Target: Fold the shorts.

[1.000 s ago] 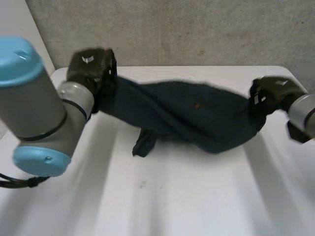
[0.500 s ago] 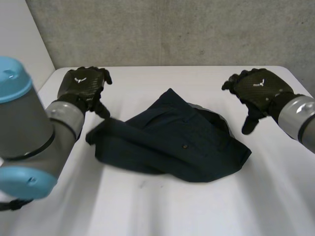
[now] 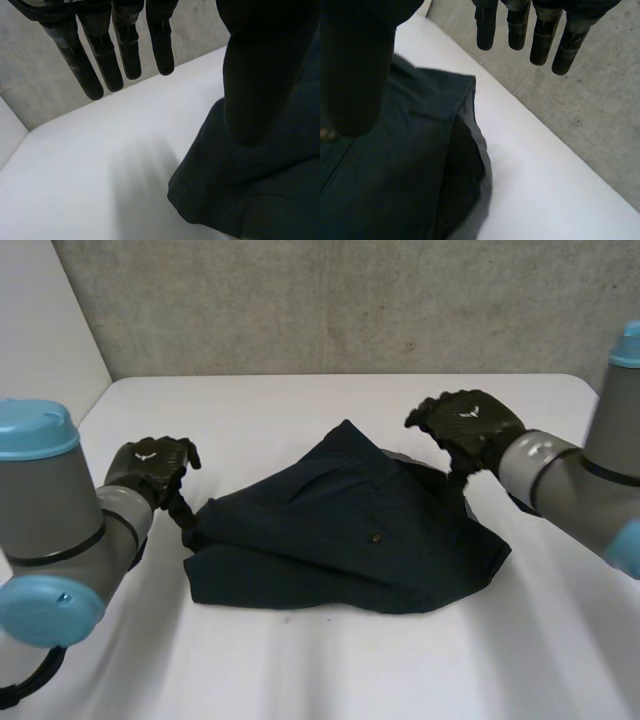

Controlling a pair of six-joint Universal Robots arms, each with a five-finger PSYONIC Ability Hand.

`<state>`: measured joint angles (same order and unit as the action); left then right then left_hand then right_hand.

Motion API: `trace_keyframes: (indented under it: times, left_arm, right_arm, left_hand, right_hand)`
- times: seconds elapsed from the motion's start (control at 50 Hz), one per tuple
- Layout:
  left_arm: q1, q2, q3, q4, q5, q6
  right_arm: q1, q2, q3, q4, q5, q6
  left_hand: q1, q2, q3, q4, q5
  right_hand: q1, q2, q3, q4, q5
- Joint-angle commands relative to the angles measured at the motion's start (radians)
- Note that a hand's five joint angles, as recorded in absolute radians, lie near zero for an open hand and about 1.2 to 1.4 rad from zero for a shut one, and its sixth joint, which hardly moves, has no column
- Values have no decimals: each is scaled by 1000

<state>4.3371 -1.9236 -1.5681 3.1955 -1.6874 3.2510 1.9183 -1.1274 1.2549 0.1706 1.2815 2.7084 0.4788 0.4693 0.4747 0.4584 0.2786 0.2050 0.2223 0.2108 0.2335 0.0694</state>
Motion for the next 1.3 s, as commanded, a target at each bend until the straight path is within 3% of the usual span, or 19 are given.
trace_keyframes:
  times: [0.02, 0.14, 0.22, 0.24, 0.26, 0.38, 0.6, 0.78, 0.92, 0.98, 1.0, 1.02, 1.04, 1.18, 1.3]
  left_arm:
    - [6, -159, 105, -2, 100, 1]
    - [9, -259, 180, -3, 121, 9]
    - [15, -319, 230, -5, 114, 7]
    - [16, -325, 238, -5, 112, 6]
    - [16, -325, 238, -3, 114, 4]
    - [9, -269, 226, -3, 130, 4]
    - [-79, 15, 184, -6, 132, 10]
    - [-152, 216, 139, -9, 132, 32]
    - [-165, 276, 106, -9, 132, 58]
    - [-166, 276, 97, -8, 132, 69]
    - [-166, 275, 97, -8, 132, 72]
    - [-166, 265, 96, -6, 132, 72]
    - [-165, 264, 96, -6, 132, 73]
    - [-140, 190, 112, 21, 127, 107]
    - [-77, 81, 256, 150, 123, 240]
  right_arm:
    - [53, 205, -244, 6, 9, 174]
    - [91, 351, -402, 6, 15, 179]
    - [114, 454, -501, 17, 22, 179]
    - [117, 463, -512, 21, 27, 177]
    - [122, 471, -519, 26, 32, 176]
    - [160, 450, -519, 41, 41, 177]
    - [189, 331, -436, 81, 39, 192]
    - [219, 356, -453, 72, 47, 183]
    - [222, 414, -500, 73, 32, 179]
    - [222, 445, -505, 73, 22, 169]
    - [222, 455, -509, 67, 33, 153]
    - [220, 460, -514, 63, 39, 143]
    - [220, 463, -520, 57, 42, 134]
    - [220, 449, -615, -68, 157, 28]
    - [212, 377, -678, -267, 176, -133]
  left_hand:
    - [28, 38, 32, 49, 54]
    - [66, 76, 70, 87, 92]
    - [584, 594, 589, 605, 610]
    - [888, 898, 892, 909, 914]
    - [917, 927, 921, 938, 943]
    - [917, 927, 922, 938, 943]
    - [917, 927, 922, 938, 943]
    - [917, 927, 922, 938, 943]
    - [917, 927, 922, 938, 943]
    - [917, 927, 922, 938, 943]
    - [917, 927, 922, 938, 943]
    - [917, 927, 922, 938, 943]
    - [917, 927, 922, 938, 943]
    - [917, 927, 922, 938, 943]
    - [917, 927, 922, 938, 943]
  right_hand:
    - [-30, -48, -36, -59, -69]
    - [-30, -48, -36, -59, -69]
    - [-30, -48, -36, -59, -69]
    - [-30, -48, -36, -59, -69]
    - [-30, -48, -36, -59, -69]
    - [-30, -48, -36, -59, -69]
    - [-30, -48, -36, -59, -69]
    - [-30, -48, -36, -59, -69]
    - [-30, -48, -36, -59, -69]
    - [301, 284, 295, 273, 262]
    - [808, 791, 803, 780, 770]
    - [1069, 1052, 1064, 1041, 1030]
    - [1190, 1173, 1184, 1162, 1151]
    - [1191, 1174, 1185, 1163, 1152]
    - [1191, 1174, 1185, 1163, 1152]
